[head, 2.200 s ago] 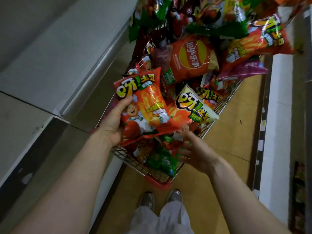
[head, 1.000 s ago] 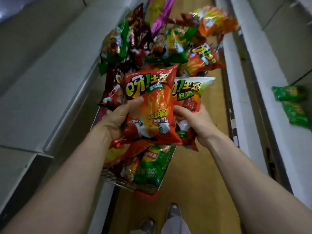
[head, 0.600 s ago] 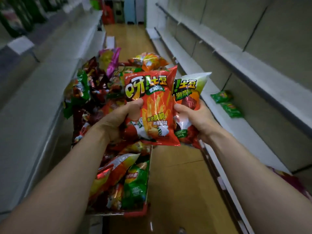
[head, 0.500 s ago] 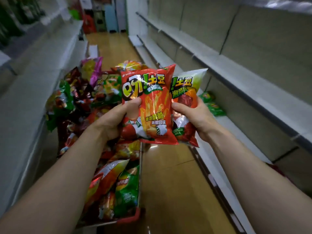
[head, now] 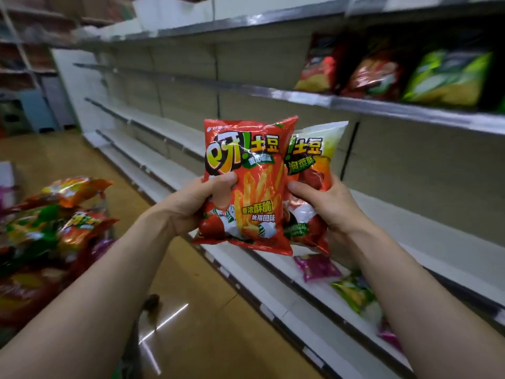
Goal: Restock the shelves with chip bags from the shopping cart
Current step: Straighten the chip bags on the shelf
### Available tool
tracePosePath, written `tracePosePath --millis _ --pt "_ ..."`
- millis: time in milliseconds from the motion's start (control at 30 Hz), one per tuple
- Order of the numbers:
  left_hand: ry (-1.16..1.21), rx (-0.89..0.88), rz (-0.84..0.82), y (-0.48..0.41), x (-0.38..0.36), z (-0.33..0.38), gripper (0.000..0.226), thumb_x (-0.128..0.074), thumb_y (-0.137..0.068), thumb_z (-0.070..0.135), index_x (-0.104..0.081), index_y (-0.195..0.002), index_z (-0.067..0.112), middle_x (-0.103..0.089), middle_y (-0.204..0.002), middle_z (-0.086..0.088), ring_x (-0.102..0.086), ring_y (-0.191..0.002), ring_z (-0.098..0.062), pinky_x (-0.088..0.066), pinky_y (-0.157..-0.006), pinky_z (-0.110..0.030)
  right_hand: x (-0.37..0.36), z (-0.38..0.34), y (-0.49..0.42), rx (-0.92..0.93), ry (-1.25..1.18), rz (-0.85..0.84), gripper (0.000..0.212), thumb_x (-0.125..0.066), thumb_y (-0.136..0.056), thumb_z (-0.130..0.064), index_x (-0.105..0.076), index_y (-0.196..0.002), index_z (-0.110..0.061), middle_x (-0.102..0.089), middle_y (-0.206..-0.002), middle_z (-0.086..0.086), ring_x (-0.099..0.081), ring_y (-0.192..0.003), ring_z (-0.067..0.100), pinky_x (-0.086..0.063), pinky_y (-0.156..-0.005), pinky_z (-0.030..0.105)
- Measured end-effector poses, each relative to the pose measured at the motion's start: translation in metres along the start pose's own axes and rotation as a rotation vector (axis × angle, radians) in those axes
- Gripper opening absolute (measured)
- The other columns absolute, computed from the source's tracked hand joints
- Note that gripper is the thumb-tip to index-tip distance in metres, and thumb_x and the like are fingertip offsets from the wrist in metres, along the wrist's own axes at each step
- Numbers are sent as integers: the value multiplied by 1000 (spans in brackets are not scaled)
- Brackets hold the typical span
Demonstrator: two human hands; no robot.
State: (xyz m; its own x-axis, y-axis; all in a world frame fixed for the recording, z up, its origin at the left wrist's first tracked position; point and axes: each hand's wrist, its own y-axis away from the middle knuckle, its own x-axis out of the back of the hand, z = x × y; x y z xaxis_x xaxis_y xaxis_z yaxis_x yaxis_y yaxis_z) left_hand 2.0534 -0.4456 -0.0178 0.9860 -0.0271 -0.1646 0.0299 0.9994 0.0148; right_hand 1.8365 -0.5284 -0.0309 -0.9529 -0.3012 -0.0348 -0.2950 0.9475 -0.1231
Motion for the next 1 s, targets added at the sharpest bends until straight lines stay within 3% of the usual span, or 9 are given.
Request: tracePosePath --millis 100,333,500,633,700,767,833,1000 --pt "-26 -29 -112 -17 -74 8 97 -95 -32 49 -62 -117 15 -71 -111 -13 -71 -94 -29 -59 -73 -36 72 -26 26 46 33 103 48 -84 -71 -18 -62 -113 -22 -73 -103 6 -71 -95 28 -54 -91 51" --pt "-7 -86 -299 -33 -239 23 92 -96 -35 43 -63 -116 15 -71 -111 -14 -71 -93 -28 -59 -72 -37 223 -83 100 180 89 303 58 -83 -73 -18 -57 -125 -16 -71 -109 3 -69 -99 23 -54 -93 43" --pt "-58 -128 -393 -35 -343 34 53 -77 -65 32 -62 -114 17 -73 -107 -8 -71 -91 -24 -59 -73 -34 307 -118 159 238 120 428 47 -81 -75 -18 -60 -117 -18 -73 -102 2 -70 -94 22 -55 -89 41" --pt "-108 -145 -524 -34 -420 41 84 -94 -39 43 -63 -113 16 -73 -107 -10 -72 -90 -25 -59 -70 -33 367 -139 202 274 125 543 48 -82 -73 -18 -61 -116 -19 -74 -102 3 -71 -91 21 -56 -84 39" --pt "-101 -136 -582 -35 -458 42 74 -91 -45 38 -64 -110 16 -74 -101 -10 -73 -85 -24 -59 -66 -33 393 -150 227 294 124 579 37 -79 -76 -13 -64 -108 -20 -75 -96 2 -72 -84 17 -58 -74 31" --pt "-72 -132 -638 -37 -495 40 79 -94 -40 40 -65 -109 15 -74 -102 -12 -73 -84 -25 -60 -67 -34 419 -159 251 308 116 629 29 -77 -79 -11 -64 -103 -20 -75 -91 1 -73 -77 14 -57 -64 25" --pt "-56 -124 -690 -39 -531 37 88 -96 -32 43 -67 -109 13 -73 -105 -15 -73 -86 -27 -60 -70 -36 443 -165 273 314 118 694 34 -77 -79 -18 -62 -110 -19 -75 -96 3 -73 -81 16 -57 -67 27" --pt "-54 -109 -794 -40 -619 28 56 -79 -59 34 -65 -106 8 -73 -102 -15 -72 -82 -25 -60 -75 -36 503 -175 320 326 148 872 36 -76 -80 -31 -62 -111 -23 -75 -100 1 -72 -89 17 -57 -81 36"
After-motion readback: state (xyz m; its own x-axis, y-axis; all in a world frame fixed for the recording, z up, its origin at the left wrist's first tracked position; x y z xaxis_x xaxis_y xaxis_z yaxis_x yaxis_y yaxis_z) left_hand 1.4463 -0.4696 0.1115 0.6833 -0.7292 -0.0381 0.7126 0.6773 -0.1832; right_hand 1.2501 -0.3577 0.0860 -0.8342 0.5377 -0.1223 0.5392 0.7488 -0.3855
